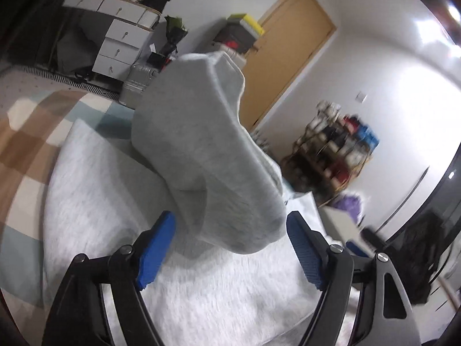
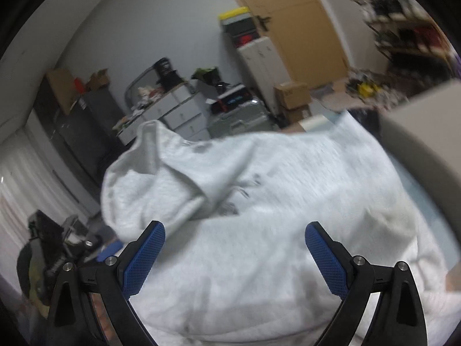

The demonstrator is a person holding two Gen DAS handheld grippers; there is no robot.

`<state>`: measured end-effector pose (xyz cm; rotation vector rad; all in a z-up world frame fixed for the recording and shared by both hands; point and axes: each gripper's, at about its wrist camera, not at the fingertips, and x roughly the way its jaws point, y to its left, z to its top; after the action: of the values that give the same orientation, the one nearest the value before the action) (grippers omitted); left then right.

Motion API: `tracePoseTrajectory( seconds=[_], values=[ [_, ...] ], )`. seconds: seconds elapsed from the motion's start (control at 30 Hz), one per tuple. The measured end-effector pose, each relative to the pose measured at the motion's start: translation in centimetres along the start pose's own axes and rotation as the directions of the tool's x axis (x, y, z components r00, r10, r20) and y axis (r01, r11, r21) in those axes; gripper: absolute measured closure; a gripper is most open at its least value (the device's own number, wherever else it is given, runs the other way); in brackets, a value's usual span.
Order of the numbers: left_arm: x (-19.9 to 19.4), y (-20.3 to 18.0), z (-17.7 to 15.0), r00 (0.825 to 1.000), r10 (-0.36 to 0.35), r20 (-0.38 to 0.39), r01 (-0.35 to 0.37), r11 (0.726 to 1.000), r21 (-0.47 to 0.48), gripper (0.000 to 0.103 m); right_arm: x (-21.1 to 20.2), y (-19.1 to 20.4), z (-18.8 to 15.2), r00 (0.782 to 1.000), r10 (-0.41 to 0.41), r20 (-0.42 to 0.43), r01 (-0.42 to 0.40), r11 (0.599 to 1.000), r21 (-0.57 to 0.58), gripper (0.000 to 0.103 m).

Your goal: Fold large clothes

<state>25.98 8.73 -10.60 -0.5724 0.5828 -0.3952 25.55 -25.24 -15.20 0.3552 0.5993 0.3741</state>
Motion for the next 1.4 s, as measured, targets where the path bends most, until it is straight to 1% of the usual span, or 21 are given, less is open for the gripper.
tracePoseTrajectory(
  seconds=[0.07,0.17,0.23,0.3,0.43,0.53,0.57,0.6,0.63,0.67,0.7,0.77,0.8,0.87,0.93,1.0,1.07,1.13,1.2,1.23,1.4],
  values=[
    [0.4,0.7,-0.3,0.999,-0.034,-0.015,0.033,0.998,-0.046,0.027,-0.2,3.6,3.0,1.000,0.005,0.004,-0.005,0.993,-0.116,0.001],
    [0.6,0.1,-0.6,0.999,-0.037,-0.015,0.037,0.999,-0.016,0.027,2.0,8.3,7.5,0.999,-0.035,0.003,0.034,0.971,-0.237,0.000],
    [0.6,-0.2,-0.8,1.000,-0.021,-0.016,0.021,1.000,-0.015,0.027,5.5,10.7,10.3,0.998,-0.042,-0.048,0.027,0.960,-0.280,0.000],
    [1.4,-0.3,-1.1,0.998,-0.045,-0.038,0.044,0.999,-0.025,0.027,10.2,13.0,12.4,0.991,-0.074,-0.114,0.031,0.940,-0.340,0.000],
    [1.2,0.4,-1.0,0.998,-0.047,-0.041,0.046,0.999,-0.022,0.027,21.3,16.3,14.2,0.936,-0.235,-0.263,0.102,0.894,-0.435,0.002],
    [1.2,0.5,-1.0,0.998,-0.048,-0.042,0.047,0.999,-0.020,0.027,26.3,17.8,14.1,0.901,-0.339,-0.269,0.169,0.848,-0.502,0.011],
    [1.2,0.5,-1.1,0.998,-0.050,-0.044,0.049,0.999,-0.020,0.027,27.3,18.1,13.9,0.888,-0.382,-0.254,0.199,0.820,-0.536,0.028],
    [1.3,0.5,-1.2,0.998,-0.049,-0.046,0.048,0.999,-0.020,0.027,28.3,18.5,13.7,0.873,-0.425,-0.241,0.229,0.792,-0.567,0.057],
    [1.4,0.5,-1.1,0.998,-0.048,-0.048,0.047,0.999,-0.020,0.027,29.0,18.5,13.7,0.863,-0.443,-0.241,0.236,0.777,-0.583,0.078],
    [1.4,0.7,-1.2,0.998,-0.049,-0.049,0.048,0.999,-0.022,0.027,29.1,18.5,13.8,0.865,-0.438,-0.245,0.228,0.778,-0.586,0.098],
    [1.3,0.8,-1.2,0.997,-0.053,-0.050,0.051,0.998,-0.022,0.027,28.5,18.3,14.1,0.870,-0.435,-0.231,0.239,0.783,-0.574,0.098],
    [1.2,1.1,-1.1,0.997,-0.055,-0.047,0.054,0.998,-0.025,0.027,25.5,18.0,15.2,0.907,-0.391,-0.156,0.250,0.799,-0.548,0.098],
    [1.1,1.1,-1.1,0.997,-0.060,-0.045,0.059,0.998,-0.027,0.027,23.6,17.9,15.8,0.916,-0.388,-0.103,0.272,0.789,-0.552,0.099],
    [0.9,1.3,-0.8,0.997,-0.065,-0.031,0.064,0.997,-0.031,0.027,20.3,18.0,16.8,0.927,-0.375,-0.022,0.302,0.780,-0.548,0.099],
    [-0.1,1.3,-0.6,0.996,-0.084,0.006,0.084,0.996,-0.029,0.027,14.3,17.5,17.2,0.940,-0.335,0.067,0.318,0.785,-0.532,0.099],
    [-1.0,1.4,-0.4,0.993,-0.105,0.046,0.106,0.994,-0.030,0.027,9.9,17.1,16.7,0.947,-0.302,0.107,0.311,0.788,-0.531,0.099],
    [-1.8,1.5,-0.3,0.990,-0.118,0.079,0.120,0.992,-0.027,0.027,4.6,15.2,14.9,0.956,-0.261,0.134,0.292,0.812,-0.504,0.099],
    [-2.3,1.8,-0.4,0.987,-0.125,0.096,0.130,0.991,-0.040,0.027,1.0,13.1,11.9,0.968,-0.226,0.109,0.250,0.848,-0.467,0.098],
    [-2.4,2.1,-0.6,0.986,-0.138,0.096,0.145,0.987,-0.065,0.027,-0.9,10.9,8.8,0.974,-0.214,0.072,0.224,0.877,-0.424,0.098],
    [-2.3,2.2,-0.7,0.984,-0.149,0.092,0.156,0.985,-0.078,0.027,-1.4,9.3,5.9,0.976,-0.218,0.025,0.210,0.895,-0.394,0.098],
    [-1.6,1.0,-0.6,0.984,-0.167,0.068,0.169,0.985,-0.021,0.027,-1.2,4.3,-2.3,0.961,-0.213,-0.173,0.171,0.958,-0.229,0.093]
  ],
)
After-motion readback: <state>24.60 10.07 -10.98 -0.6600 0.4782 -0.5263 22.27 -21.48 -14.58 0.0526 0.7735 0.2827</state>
